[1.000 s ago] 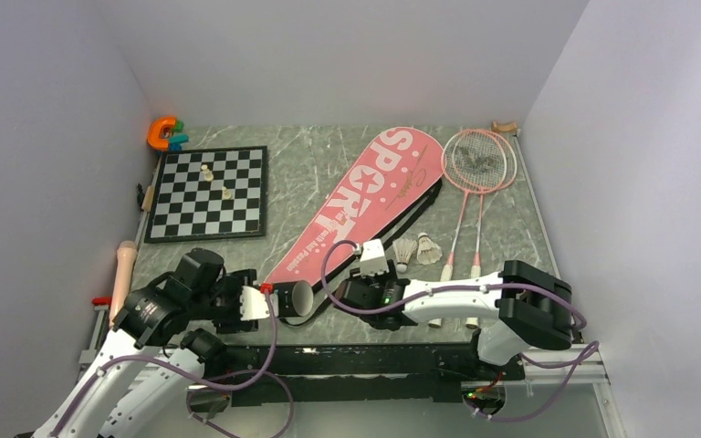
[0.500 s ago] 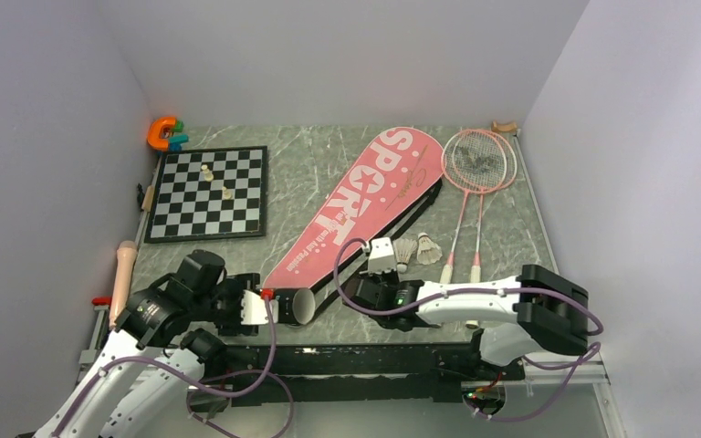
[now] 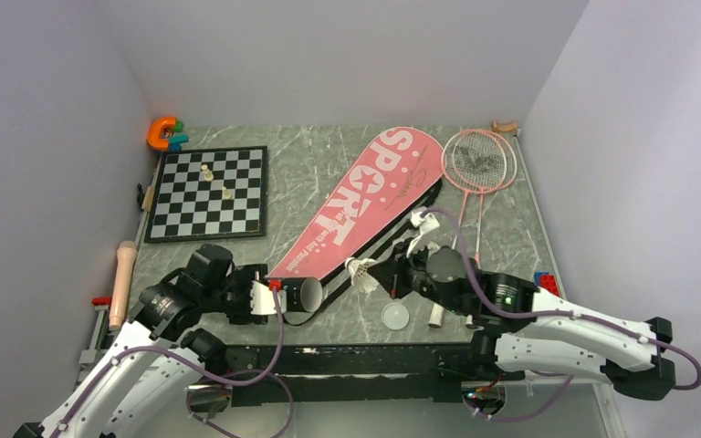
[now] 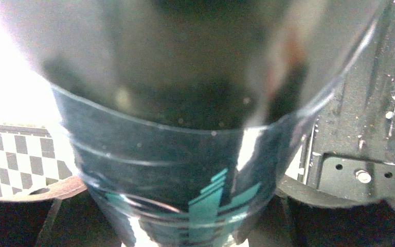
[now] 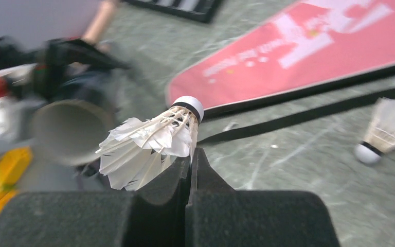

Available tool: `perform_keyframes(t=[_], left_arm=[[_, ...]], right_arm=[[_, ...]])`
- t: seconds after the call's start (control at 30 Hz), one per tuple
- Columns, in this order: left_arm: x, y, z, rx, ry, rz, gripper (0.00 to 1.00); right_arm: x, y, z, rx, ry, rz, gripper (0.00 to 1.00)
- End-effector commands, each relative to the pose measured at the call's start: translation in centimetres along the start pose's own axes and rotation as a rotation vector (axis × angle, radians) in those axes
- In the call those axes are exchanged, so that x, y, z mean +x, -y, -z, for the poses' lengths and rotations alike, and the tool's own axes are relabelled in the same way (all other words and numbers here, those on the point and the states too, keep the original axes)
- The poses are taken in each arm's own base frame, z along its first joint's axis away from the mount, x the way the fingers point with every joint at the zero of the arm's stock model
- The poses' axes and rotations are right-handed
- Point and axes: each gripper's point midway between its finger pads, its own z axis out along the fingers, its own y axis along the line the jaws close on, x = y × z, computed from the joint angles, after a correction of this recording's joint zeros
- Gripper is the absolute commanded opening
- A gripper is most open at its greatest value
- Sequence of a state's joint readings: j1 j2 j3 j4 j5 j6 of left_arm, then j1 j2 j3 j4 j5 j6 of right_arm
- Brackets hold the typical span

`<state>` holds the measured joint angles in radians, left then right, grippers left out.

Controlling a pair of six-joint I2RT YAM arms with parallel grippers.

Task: Pack up the badminton gear

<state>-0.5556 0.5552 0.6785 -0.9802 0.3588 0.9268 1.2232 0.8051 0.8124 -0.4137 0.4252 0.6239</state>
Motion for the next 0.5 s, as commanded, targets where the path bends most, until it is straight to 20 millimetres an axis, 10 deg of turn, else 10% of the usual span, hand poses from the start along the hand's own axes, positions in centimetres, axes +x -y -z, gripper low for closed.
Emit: perform_keyframes(t=[0.0,0.2,0.47], left_arm=[[-1.5,-1.7,-0.2,-0.056,0.060,-0.043,0.03],[-1.8,-1.9,-0.2,-0.042,0.062,-0.036,0.00],[-2.6,-2.0,0.0,-0.036,0.086,-0.034,0.00]], right_arm=[[0.5,-5.2,4.0,-0.329,-0.121,0.046,0.00],[0.0,-8.5,6.2,-0.517,-0.163,0.065,0.00],[-0.9,-10.6,4.5,-0.560,-0.131,0.054,0.00]])
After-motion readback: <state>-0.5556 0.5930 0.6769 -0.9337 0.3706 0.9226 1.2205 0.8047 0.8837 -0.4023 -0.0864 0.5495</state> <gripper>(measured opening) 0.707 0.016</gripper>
